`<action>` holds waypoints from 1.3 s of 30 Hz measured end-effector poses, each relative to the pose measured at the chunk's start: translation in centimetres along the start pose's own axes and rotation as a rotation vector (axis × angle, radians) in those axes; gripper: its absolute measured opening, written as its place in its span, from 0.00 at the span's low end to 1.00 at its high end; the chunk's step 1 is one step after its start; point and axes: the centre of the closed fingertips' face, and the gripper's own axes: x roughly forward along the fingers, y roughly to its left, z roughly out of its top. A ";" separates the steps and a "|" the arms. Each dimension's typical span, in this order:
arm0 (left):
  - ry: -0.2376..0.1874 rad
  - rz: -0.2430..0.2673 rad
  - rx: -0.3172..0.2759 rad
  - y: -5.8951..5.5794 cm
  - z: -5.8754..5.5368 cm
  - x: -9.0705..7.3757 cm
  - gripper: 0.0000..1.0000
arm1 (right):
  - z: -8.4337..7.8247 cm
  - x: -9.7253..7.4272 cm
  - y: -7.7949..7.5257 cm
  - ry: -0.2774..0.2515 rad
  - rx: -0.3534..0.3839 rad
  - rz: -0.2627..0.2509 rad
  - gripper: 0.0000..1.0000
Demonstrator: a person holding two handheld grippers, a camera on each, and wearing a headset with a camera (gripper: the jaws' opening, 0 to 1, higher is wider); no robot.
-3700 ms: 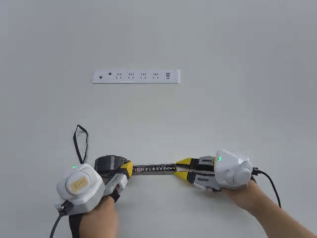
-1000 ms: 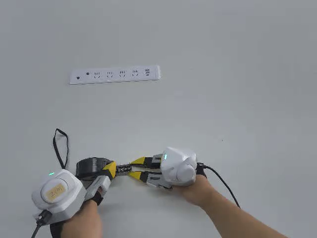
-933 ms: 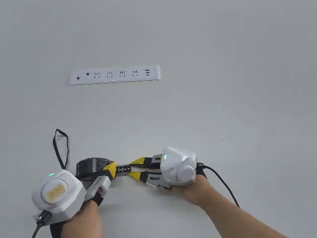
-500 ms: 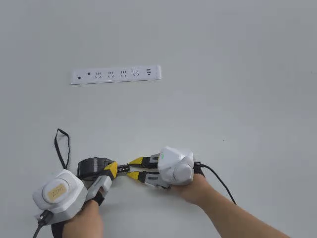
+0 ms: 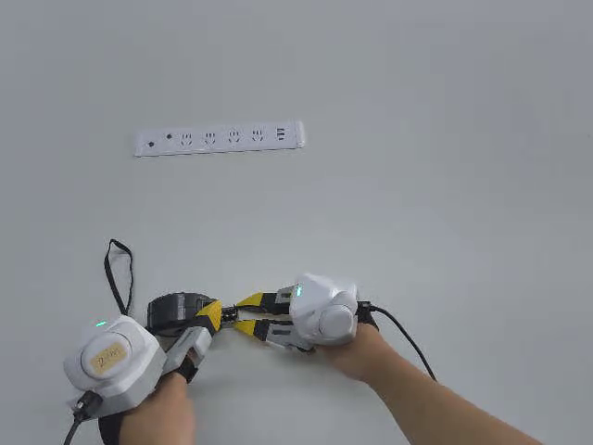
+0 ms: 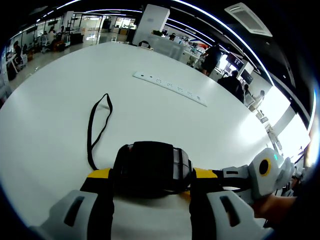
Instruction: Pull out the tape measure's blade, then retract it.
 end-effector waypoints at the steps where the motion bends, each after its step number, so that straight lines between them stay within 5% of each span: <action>1: -0.002 0.000 -0.002 0.0 0.0 0.0 0.58 | -0.1 0.1 0.1 0.000 0.001 0.002 0.11; 29: 0.003 -0.023 -0.007 -0.1 0.4 0.0 0.60 | 0.2 0.5 0.3 -0.007 0.010 0.013 0.13; 34: 0.014 -0.033 0.050 -0.3 0.1 0.0 0.62 | 0.2 0.6 0.4 -0.005 0.004 0.018 0.14; 39: 0.021 -0.053 0.048 -0.2 -0.1 0.2 0.66 | 0.4 0.8 0.3 -0.013 0.025 0.020 0.22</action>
